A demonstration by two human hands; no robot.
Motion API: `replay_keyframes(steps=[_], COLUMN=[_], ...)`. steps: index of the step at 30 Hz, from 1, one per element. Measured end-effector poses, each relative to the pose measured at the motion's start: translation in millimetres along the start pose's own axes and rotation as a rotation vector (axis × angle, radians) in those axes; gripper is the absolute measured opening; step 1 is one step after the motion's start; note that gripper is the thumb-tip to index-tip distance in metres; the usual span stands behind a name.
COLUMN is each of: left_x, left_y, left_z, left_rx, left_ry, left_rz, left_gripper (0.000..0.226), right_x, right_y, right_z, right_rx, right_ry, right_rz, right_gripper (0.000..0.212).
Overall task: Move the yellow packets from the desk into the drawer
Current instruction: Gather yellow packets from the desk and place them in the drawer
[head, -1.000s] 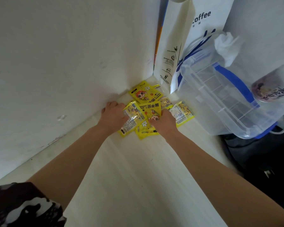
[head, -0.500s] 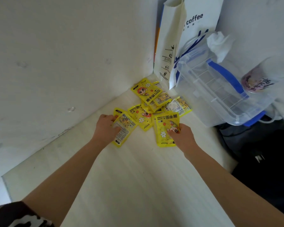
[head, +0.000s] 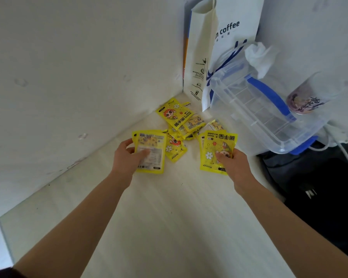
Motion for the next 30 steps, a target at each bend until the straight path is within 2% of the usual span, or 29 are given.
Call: replay_keyframes(steps=[3,5,8,12,16,24,27,30], left_x=[22.2,40.0,65.1,90.6,105.4,114.5,109.8,95.0], left_y=[10.9,16.0,25.1,36.7,48.4,51.4,46.0,35.3], left_z=[17.4,33.1,53.9,60.6,51.8,46.3,45.2,34.8], left_rx=[-0.064,-0.095,-0.133,-0.239,-0.319,-0.298,-0.295,-0.267], left_ry=[-0.090,-0.163,-0.257,-0.279,-0.258,-0.238,-0.293,-0.289], left_rz=[-0.017,-0.050,-0.090,-0.104,-0.100,-0.053,-0.047,-0.052], left_gripper=[0.031,0.021,0.020,0.015,0.027,0.018,0.017,0.024], right_x=[7.5,17.7,38.7,66.5,84.4,82.0,75.8,60.1], right_y=[9.4,17.9,32.4,55.7,68.2,74.5,69.7,55.8], right_z=[-20.2,-38.5,-65.7,-75.4,-71.5,-68.3,-67.1,-56.3], right_rx=[-0.036,-0.116,-0.213,-0.223,-0.250,-0.344,-0.302,-0.263], right_ry=[0.039,0.029,-0.042,-0.132,-0.263,-0.315,-0.254,-0.171], right_rz=[-0.003,-0.010,-0.020,-0.044,-0.080,-0.007,-0.016,-0.041], right_gripper=[0.019,0.016,0.022,0.026,0.033,0.036,0.030,0.010])
Point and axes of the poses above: each hand's wrist, its own y-axis towards the middle knuckle, its own x-axis out of the palm, z = x × y, the point moved 2 cm from there along y, towards the middle knuckle, and after that the axes turned 15 degrees about z, right-handed, at the moved point
